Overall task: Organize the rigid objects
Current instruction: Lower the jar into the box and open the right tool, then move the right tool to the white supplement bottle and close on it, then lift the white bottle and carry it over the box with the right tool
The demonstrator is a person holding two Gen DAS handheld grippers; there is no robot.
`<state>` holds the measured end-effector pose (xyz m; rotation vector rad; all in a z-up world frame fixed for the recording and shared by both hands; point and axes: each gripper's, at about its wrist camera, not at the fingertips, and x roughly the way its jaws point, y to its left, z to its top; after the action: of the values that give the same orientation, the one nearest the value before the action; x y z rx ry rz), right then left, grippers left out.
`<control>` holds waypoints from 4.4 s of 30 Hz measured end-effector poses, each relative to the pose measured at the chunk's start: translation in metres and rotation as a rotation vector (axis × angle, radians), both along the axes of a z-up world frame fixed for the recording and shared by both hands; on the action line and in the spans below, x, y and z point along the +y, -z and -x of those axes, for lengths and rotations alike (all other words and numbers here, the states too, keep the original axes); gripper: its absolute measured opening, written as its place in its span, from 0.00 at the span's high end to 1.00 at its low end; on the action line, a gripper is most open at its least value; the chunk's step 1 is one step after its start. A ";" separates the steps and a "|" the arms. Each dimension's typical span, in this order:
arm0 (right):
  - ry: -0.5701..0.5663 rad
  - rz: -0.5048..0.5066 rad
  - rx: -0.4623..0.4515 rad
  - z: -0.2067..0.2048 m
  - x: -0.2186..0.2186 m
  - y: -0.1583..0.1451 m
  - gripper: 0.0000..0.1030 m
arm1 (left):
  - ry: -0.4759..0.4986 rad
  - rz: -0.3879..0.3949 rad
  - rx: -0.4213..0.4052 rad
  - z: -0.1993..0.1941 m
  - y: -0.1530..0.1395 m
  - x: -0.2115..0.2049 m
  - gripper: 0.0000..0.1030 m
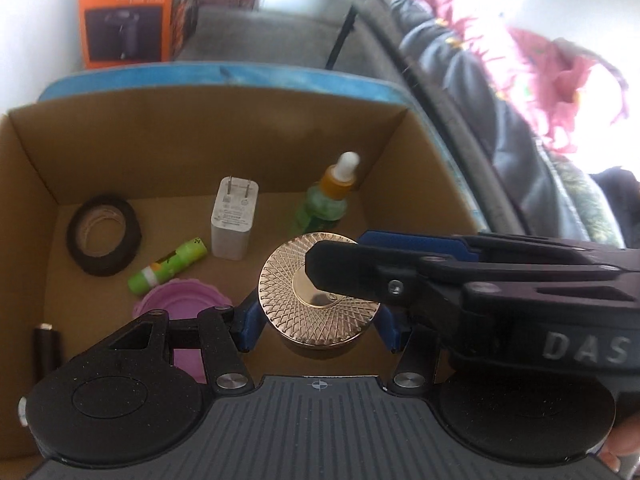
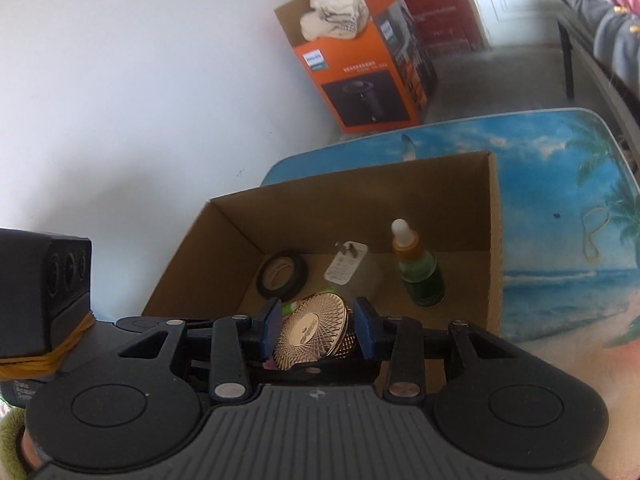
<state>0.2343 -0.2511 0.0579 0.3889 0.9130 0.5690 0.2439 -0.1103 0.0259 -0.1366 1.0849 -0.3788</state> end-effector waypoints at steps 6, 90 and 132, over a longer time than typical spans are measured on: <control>-0.005 0.034 -0.022 -0.013 0.001 0.000 0.60 | -0.025 -0.003 0.074 -0.020 0.009 -0.004 0.46; -0.066 -0.230 -0.008 0.153 0.127 0.001 0.59 | -0.179 -0.201 -0.396 0.211 -0.008 0.116 0.49; 0.053 -0.303 -0.272 0.167 0.018 -0.096 0.58 | 0.037 -0.189 -0.605 0.167 -0.089 0.040 0.49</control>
<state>0.0676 -0.2336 0.1540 0.5910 0.5544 0.6947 0.0768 -0.0707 0.1153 0.1608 0.5205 -0.3188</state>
